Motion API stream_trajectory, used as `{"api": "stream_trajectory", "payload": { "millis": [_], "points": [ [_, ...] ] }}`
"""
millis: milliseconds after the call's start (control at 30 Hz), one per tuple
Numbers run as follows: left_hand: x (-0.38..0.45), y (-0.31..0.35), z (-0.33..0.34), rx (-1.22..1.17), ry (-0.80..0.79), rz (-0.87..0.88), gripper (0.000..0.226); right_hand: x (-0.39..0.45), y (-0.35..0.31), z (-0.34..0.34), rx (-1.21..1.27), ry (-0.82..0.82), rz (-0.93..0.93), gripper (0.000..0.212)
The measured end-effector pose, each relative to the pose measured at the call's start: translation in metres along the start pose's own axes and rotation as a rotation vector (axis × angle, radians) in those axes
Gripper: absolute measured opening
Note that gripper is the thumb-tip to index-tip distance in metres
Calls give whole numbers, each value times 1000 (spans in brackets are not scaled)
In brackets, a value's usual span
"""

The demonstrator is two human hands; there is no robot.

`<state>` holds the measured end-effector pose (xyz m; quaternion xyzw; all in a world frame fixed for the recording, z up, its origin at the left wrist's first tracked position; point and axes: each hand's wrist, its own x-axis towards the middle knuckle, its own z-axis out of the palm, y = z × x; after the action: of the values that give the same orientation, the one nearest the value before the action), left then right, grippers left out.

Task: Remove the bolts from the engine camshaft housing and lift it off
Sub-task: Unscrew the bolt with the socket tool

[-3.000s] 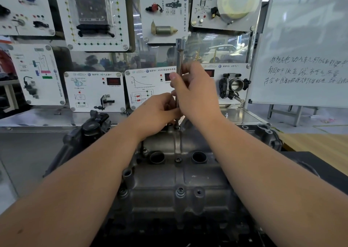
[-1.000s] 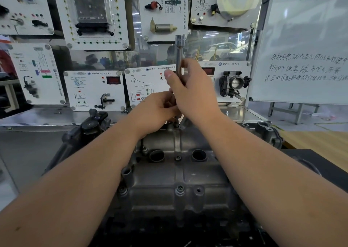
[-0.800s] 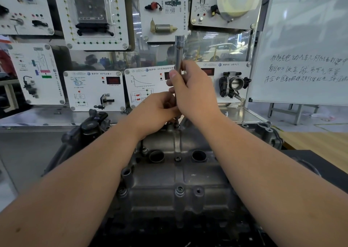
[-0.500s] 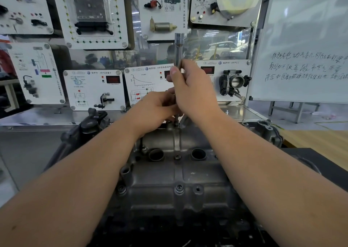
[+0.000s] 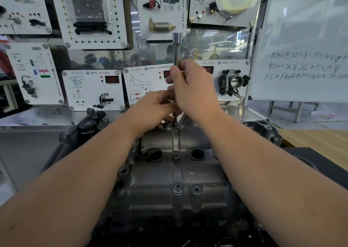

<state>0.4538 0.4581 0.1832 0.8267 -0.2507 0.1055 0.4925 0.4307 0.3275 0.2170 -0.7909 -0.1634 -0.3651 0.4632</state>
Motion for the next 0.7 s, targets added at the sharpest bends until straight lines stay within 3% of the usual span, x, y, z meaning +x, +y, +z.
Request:
{"api": "stream_trajectory", "payload": {
  "millis": [467, 700],
  "points": [
    [-2, 6, 2, 53, 35, 31, 27, -3, 0, 1, 4, 12, -57, 16],
    [-2, 4, 1, 12, 22, -20, 9, 1, 1, 0, -13, -37, -25, 22]
  ]
}}
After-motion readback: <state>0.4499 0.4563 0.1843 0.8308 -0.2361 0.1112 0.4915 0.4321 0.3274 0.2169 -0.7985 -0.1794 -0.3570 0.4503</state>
